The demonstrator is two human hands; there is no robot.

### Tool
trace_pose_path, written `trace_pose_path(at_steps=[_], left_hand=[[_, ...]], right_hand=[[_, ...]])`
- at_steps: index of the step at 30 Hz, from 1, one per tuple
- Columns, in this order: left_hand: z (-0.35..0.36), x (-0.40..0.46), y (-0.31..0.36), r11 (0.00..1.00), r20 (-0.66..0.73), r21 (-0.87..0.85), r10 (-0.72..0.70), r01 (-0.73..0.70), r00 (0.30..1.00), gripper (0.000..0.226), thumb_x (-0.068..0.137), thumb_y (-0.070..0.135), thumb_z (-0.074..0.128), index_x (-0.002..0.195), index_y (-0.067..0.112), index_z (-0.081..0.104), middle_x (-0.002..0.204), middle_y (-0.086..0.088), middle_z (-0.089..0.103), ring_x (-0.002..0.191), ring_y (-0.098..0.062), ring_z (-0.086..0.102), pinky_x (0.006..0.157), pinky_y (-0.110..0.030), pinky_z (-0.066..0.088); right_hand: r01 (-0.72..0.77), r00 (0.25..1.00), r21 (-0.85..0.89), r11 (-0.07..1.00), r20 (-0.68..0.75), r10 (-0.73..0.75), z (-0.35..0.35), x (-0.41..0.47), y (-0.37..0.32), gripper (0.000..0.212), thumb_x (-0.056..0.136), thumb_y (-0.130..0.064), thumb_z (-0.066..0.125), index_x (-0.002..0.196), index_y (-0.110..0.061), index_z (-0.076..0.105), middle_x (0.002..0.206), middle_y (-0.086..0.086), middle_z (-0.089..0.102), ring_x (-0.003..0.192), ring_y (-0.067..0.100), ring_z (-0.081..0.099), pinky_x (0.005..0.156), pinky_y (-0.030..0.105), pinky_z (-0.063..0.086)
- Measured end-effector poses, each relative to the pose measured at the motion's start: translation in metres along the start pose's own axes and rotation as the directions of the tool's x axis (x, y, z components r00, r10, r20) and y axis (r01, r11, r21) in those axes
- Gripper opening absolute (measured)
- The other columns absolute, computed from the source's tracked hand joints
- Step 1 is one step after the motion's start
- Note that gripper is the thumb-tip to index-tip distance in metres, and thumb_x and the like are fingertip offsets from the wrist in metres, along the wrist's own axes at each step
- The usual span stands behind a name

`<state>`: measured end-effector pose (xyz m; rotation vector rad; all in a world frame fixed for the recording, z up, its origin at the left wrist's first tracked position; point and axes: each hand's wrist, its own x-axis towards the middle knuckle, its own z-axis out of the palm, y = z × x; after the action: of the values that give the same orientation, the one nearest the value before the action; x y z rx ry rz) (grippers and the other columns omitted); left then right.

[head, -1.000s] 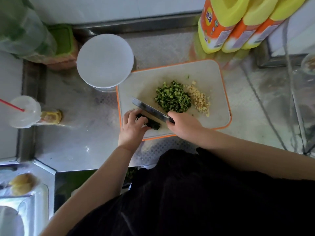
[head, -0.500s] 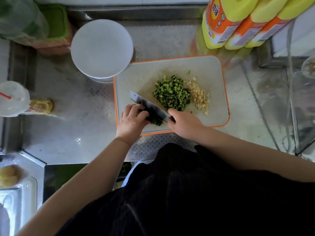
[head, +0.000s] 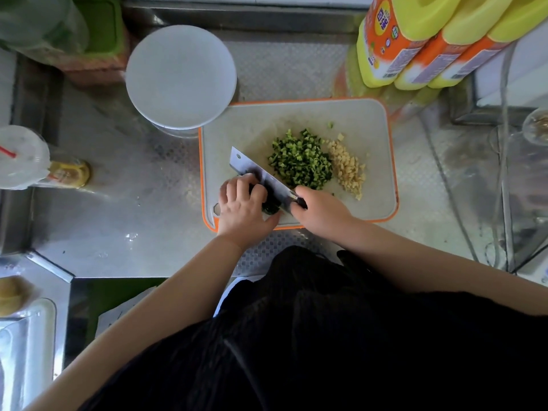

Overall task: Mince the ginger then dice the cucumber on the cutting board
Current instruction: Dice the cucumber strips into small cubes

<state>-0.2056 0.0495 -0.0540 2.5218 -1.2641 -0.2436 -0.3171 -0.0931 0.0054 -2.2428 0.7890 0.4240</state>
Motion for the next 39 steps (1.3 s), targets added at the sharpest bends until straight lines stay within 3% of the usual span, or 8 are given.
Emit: trace_pose_path(at_steps=[4,12,16,19,22,24,29,39], left_hand=[[0.003,0.000,-0.005,0.999,0.006,-0.025,-0.043,0.043,0.999,0.046,0.071,0.056,0.062,0.089,0.015,0.055,0.116,-0.012,0.046,0.110,-0.032,0.037,0.100,-0.053,0.036],[-0.012,-0.004,-0.033,0.984,0.049,-0.175,0.022,-0.013,0.999,0.047,0.070,0.032,0.083,0.103,0.008,0.059,0.122,-0.017,0.045,0.120,-0.035,0.035,0.096,-0.053,0.045],[-0.020,0.001,-0.037,0.980,0.004,-0.196,-0.032,0.033,0.999,0.042,0.067,0.015,0.086,0.099,0.004,0.062,0.119,-0.023,0.049,0.110,-0.043,0.048,0.080,-0.052,0.052],[-0.020,0.004,-0.031,0.979,0.002,-0.192,-0.068,0.067,0.998,0.037,0.065,0.014,0.087,0.092,0.005,0.063,0.115,-0.023,0.051,0.104,-0.045,0.052,0.073,-0.049,0.052],[-0.019,0.002,-0.033,0.979,-0.018,-0.190,-0.073,0.069,0.997,0.031,0.069,0.017,0.085,0.089,0.006,0.065,0.112,-0.020,0.053,0.105,-0.043,0.050,0.078,-0.049,0.051],[-0.016,0.000,-0.035,0.991,-0.089,-0.131,-0.035,0.023,0.995,0.029,0.073,0.024,0.080,0.091,0.007,0.065,0.110,-0.018,0.054,0.106,-0.040,0.048,0.084,-0.049,0.048],[-0.003,-0.003,-0.032,0.948,-0.229,-0.029,0.302,-0.316,0.925,0.021,0.086,0.029,0.061,0.094,0.011,0.069,0.102,-0.010,0.062,0.102,-0.029,0.049,0.085,-0.040,0.045],[0.011,-0.001,-0.030,0.936,-0.327,-0.167,0.244,-0.310,0.913,0.010,0.094,0.011,0.061,0.091,0.003,0.067,0.097,-0.012,0.066,0.094,-0.034,0.060,0.086,-0.043,0.052]], right_hand=[[0.014,1.000,-0.030,0.999,0.007,-0.014,0.001,0.000,-0.002,0.024,0.091,-0.023,0.048,0.073,-0.014,0.035,0.061,0.009,0.045,0.050,0.021,0.040,0.047,0.034,0.026],[0.053,0.999,-0.137,0.989,-0.001,-0.054,-0.001,0.000,-0.006,0.023,0.096,-0.025,0.047,0.079,-0.012,0.041,0.062,0.007,0.051,0.054,0.026,0.052,0.047,0.037,0.035],[0.067,0.998,-0.131,0.989,0.002,-0.067,0.000,-0.001,-0.007,0.025,0.096,-0.024,0.048,0.077,-0.011,0.039,0.059,0.008,0.048,0.050,0.025,0.047,0.046,0.036,0.032],[0.063,0.998,-0.123,0.990,-0.001,-0.064,-0.001,-0.003,-0.007,0.027,0.096,-0.025,0.049,0.076,-0.011,0.039,0.057,0.006,0.045,0.048,0.021,0.042,0.046,0.035,0.032],[0.063,0.998,-0.147,0.987,0.004,-0.063,-0.001,-0.004,-0.009,0.025,0.097,-0.027,0.048,0.078,-0.012,0.040,0.057,0.004,0.046,0.049,0.022,0.045,0.046,0.037,0.037],[0.059,0.998,-0.182,0.982,0.025,-0.056,-0.002,-0.003,-0.011,0.023,0.098,-0.028,0.047,0.081,-0.014,0.039,0.057,0.002,0.046,0.049,0.020,0.046,0.047,0.037,0.039],[0.045,0.998,-0.268,0.962,0.064,-0.029,-0.002,-0.002,-0.015,0.020,0.101,-0.027,0.042,0.085,-0.014,0.037,0.060,0.000,0.044,0.050,0.018,0.044,0.044,0.029,0.031],[0.012,0.996,-0.239,0.971,0.092,0.011,-0.001,-0.002,-0.019,0.032,0.102,-0.028,0.039,0.073,-0.016,0.034,0.062,0.000,0.041,0.051,0.015,0.040,0.044,0.030,0.025]])
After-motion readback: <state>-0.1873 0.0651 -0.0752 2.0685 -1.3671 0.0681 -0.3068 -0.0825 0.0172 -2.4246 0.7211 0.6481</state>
